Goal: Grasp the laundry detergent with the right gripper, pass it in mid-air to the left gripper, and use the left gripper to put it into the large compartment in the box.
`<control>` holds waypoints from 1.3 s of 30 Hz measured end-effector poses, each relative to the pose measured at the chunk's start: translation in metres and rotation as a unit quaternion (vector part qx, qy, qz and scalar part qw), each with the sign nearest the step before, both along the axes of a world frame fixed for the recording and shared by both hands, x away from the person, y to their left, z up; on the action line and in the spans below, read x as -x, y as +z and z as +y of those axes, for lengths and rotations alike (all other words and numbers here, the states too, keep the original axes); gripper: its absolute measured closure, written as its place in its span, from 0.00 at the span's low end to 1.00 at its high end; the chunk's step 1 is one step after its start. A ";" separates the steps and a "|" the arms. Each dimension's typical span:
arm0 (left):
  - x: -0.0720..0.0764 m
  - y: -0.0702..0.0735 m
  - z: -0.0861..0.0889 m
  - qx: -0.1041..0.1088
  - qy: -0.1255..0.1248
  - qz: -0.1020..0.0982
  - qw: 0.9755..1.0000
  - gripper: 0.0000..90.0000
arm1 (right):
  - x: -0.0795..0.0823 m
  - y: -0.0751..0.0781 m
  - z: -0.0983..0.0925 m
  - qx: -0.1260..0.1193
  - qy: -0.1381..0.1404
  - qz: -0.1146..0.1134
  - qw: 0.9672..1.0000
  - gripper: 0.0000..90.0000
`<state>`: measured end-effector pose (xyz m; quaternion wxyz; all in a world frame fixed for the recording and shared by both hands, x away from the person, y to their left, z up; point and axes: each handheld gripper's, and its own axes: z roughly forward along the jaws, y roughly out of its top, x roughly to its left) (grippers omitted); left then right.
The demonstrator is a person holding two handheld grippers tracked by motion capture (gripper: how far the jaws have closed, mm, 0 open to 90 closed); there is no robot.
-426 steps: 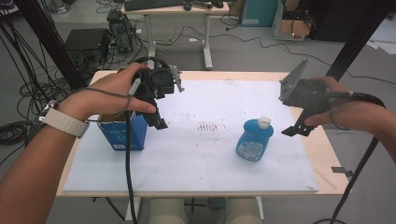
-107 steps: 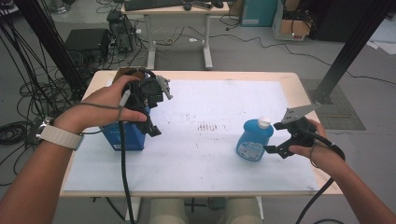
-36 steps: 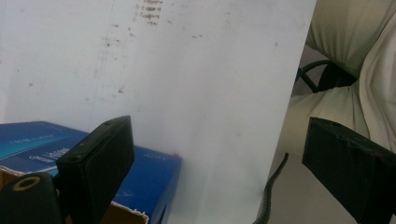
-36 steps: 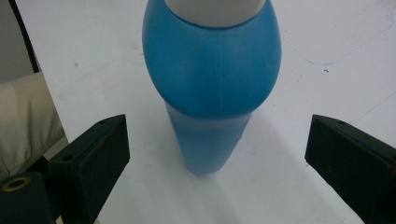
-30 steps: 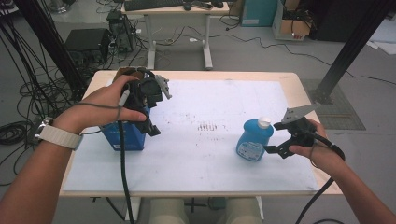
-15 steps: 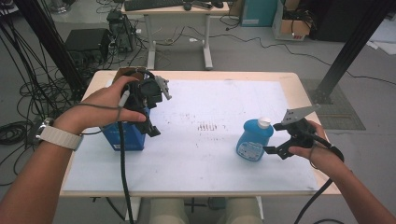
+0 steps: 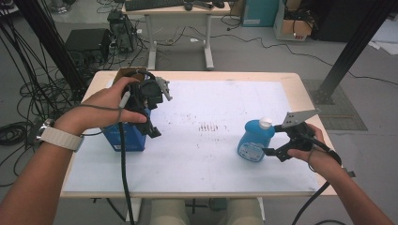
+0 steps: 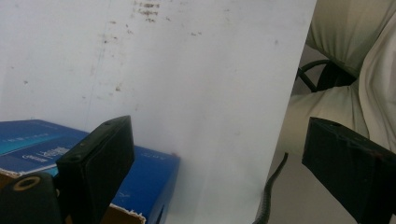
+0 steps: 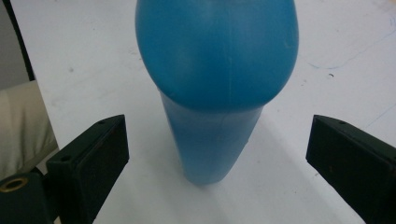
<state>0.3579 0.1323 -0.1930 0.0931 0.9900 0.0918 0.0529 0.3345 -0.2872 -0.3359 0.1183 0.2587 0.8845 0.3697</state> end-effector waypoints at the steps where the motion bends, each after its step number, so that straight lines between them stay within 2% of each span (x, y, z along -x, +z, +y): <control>1: 0.000 0.000 0.000 0.000 0.001 0.001 1.000 0.11 | -0.001 -0.001 -0.001 -0.001 0.001 -0.002 1.000 0.06; 11: 0.000 -0.002 0.000 0.000 0.003 0.002 1.000 0.11 | -0.002 -0.015 0.000 -0.030 -0.015 -0.013 0.999 0.05; 18: -0.001 -0.004 0.000 0.000 0.003 0.004 1.000 0.11 | -0.002 -0.020 0.001 -0.035 -0.016 -0.016 0.999 0.06; 29: -0.002 -0.005 0.000 -0.001 0.002 0.005 1.000 0.11 | -0.003 -0.032 0.004 -0.054 -0.019 -0.020 0.998 0.07; 39: -0.003 -0.006 -0.001 -0.001 0.001 0.005 1.000 0.11 | -0.003 -0.036 0.007 -0.071 -0.019 -0.030 0.997 0.09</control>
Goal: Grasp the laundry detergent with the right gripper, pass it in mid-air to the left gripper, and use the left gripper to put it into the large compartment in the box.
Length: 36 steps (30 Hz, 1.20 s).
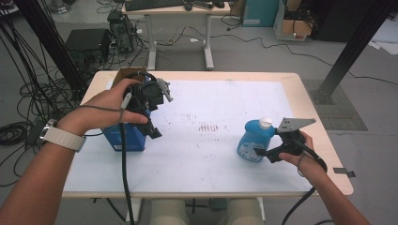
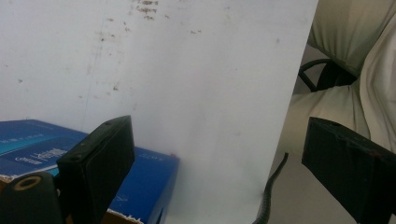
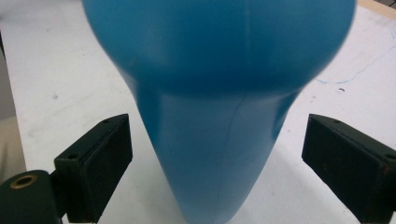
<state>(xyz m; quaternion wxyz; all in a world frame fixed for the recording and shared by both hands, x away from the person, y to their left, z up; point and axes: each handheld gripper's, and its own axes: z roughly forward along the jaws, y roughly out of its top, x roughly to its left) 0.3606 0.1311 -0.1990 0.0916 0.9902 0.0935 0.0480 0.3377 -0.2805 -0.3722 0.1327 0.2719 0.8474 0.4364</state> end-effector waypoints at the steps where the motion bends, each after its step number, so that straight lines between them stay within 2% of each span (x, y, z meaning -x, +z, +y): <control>1: 0.000 0.000 0.000 0.001 0.000 -0.001 1.000 0.11 | 0.000 -0.001 0.000 -0.001 -0.001 -0.001 1.000 0.10; 13: -0.001 -0.001 0.000 0.003 0.001 -0.001 1.000 0.11 | 0.000 -0.011 0.002 -0.020 -0.002 -0.004 1.000 0.12; 36: -0.001 -0.002 0.001 0.001 0.002 0.002 1.000 0.11 | -0.001 -0.019 0.006 -0.040 -0.006 -0.022 0.999 0.18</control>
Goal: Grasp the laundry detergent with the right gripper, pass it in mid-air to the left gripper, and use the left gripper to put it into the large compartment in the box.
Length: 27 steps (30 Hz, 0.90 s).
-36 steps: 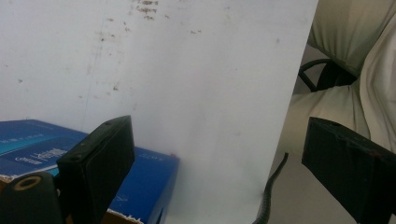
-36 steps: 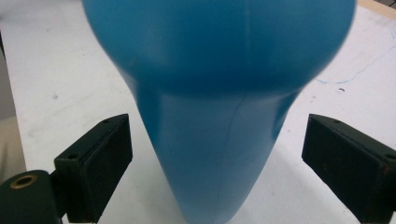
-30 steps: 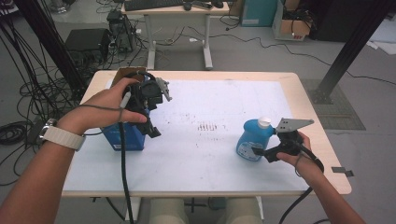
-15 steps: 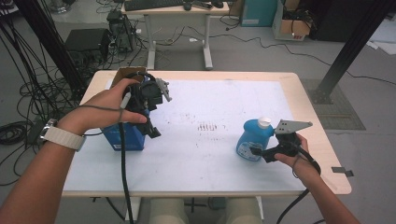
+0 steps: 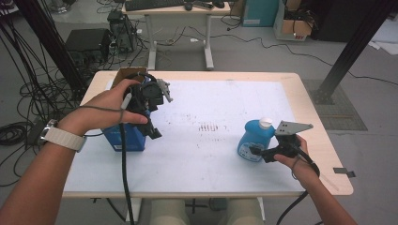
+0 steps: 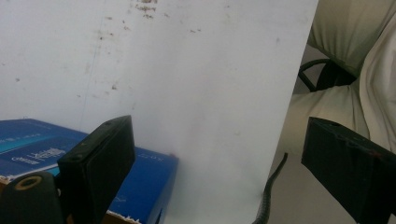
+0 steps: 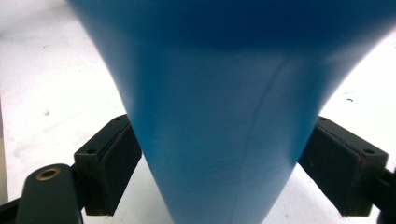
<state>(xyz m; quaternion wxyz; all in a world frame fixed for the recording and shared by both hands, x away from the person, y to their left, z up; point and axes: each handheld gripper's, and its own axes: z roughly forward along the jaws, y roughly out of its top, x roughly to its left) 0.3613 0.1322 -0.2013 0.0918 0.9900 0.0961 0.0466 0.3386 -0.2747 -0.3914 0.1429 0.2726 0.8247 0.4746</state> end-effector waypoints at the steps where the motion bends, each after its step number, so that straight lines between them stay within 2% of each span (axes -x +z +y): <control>1: 0.000 0.000 0.000 0.000 0.001 0.001 1.000 0.11 | 0.000 0.000 0.000 -0.002 0.000 -0.001 1.000 0.19; 17: -0.001 -0.001 0.000 -0.002 0.003 0.003 1.000 0.11 | 0.000 -0.005 0.002 -0.022 0.003 -0.016 1.000 0.32; 27: -0.002 -0.002 -0.001 -0.002 0.001 0.004 1.000 0.11 | -0.001 -0.007 0.002 -0.027 0.008 -0.016 0.999 0.36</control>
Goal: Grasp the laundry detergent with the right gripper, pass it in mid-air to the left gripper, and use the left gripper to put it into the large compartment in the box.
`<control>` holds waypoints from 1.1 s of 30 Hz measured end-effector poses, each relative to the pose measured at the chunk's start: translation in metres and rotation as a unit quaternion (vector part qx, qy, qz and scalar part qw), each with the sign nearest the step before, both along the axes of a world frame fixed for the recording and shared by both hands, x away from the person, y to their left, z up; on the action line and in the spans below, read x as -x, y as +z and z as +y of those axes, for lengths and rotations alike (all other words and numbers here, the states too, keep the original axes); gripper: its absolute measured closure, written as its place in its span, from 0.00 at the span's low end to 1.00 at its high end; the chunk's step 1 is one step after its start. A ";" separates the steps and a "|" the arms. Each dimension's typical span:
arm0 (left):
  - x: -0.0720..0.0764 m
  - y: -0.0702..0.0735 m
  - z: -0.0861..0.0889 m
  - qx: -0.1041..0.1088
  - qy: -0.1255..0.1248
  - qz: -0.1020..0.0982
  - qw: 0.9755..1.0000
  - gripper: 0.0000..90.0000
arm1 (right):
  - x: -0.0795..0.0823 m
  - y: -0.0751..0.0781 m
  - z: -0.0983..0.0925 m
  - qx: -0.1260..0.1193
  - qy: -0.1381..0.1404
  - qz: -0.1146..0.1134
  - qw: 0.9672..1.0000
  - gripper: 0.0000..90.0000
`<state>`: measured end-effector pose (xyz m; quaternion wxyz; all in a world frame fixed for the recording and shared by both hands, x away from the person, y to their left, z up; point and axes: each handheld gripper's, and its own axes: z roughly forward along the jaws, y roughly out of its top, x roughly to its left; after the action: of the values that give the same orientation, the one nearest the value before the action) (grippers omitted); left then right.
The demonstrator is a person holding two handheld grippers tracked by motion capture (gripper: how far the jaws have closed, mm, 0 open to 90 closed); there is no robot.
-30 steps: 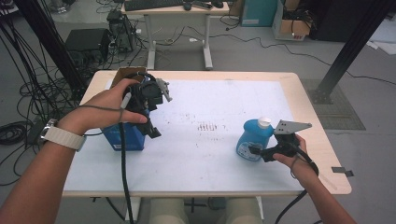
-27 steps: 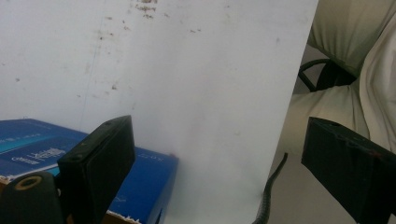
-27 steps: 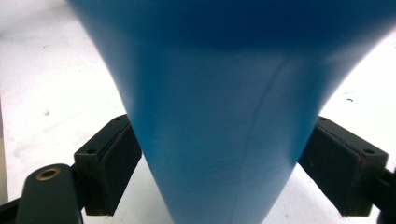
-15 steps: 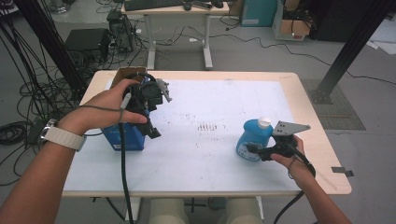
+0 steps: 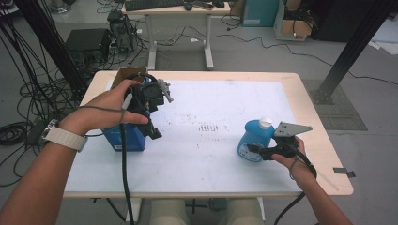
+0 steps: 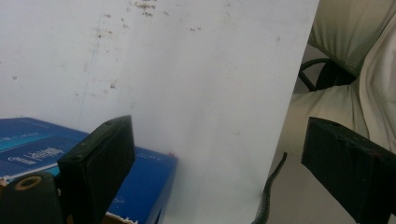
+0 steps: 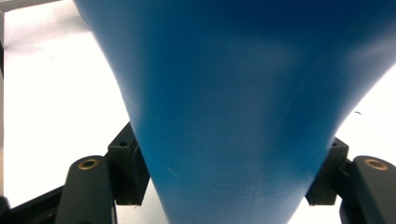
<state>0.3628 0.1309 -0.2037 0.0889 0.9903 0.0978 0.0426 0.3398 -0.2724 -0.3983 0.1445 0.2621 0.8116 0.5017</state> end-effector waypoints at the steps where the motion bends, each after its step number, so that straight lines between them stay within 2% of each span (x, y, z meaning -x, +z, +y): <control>1: 0.000 0.000 0.000 0.000 0.000 0.000 1.000 0.11 | 0.000 0.000 0.000 -0.001 0.000 0.000 1.000 0.37; 11: 0.000 -0.002 0.000 0.000 0.003 0.004 1.000 0.11 | 0.000 -0.001 0.001 -0.002 0.011 -0.002 1.000 0.45; 33: -0.001 -0.002 -0.003 0.000 -0.001 0.003 1.000 0.11 | 0.001 -0.003 0.000 -0.009 0.013 -0.007 1.000 0.46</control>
<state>0.3638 0.1283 -0.2058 0.0882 0.9906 0.0969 0.0399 0.3390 -0.2729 -0.4012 0.1412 0.2496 0.8091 0.5129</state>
